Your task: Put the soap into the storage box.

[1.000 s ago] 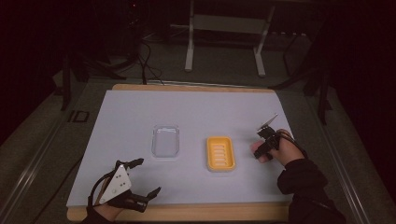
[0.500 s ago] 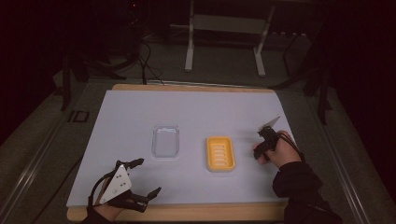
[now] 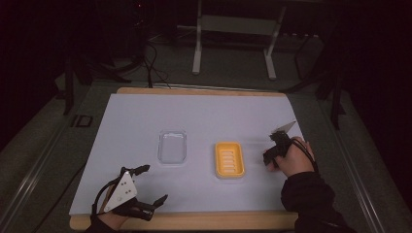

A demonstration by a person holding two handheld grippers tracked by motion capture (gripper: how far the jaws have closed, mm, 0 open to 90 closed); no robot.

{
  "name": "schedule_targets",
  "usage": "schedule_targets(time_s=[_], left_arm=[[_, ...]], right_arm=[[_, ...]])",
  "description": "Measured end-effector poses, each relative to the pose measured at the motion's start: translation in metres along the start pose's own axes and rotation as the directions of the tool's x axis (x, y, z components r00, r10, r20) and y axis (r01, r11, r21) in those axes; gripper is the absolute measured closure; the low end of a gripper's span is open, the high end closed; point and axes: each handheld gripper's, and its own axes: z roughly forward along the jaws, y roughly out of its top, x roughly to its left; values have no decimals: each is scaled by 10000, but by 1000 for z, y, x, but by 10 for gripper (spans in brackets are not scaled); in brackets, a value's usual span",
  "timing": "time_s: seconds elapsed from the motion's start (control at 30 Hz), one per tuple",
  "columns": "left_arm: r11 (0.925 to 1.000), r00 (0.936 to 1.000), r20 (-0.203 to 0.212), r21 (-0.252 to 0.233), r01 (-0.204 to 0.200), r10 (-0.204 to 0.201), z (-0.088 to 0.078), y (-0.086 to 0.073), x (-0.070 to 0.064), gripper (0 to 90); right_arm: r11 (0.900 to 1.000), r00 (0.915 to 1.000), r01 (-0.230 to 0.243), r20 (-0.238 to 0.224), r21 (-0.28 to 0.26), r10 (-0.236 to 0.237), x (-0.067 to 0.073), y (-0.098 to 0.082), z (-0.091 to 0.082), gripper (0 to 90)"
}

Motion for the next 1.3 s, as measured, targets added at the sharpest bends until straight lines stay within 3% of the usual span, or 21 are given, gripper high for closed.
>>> schedule_targets(time_s=[0.47,0.83,1.0,1.3], left_arm=[[10000,10000,-18,-13,15,-15,0,0,0,6],[10000,10000,-22,-40,24,-24,0,0,0,6],[10000,10000,-13,-63,-2,2,-1,0,-1,6],[10000,10000,7,-78,-32,32,-1,1,-1,6]], right_arm=[[9974,9996,293,21,-664,-292,20,-3,-43,378],[9929,9988,261,-375,-1164,-306,35,-1,-67,377],[9877,9957,428,-749,-1501,-545,58,-1,-79,378],[9807,9889,652,-1198,-1843,-883,87,-2,-81,378]])
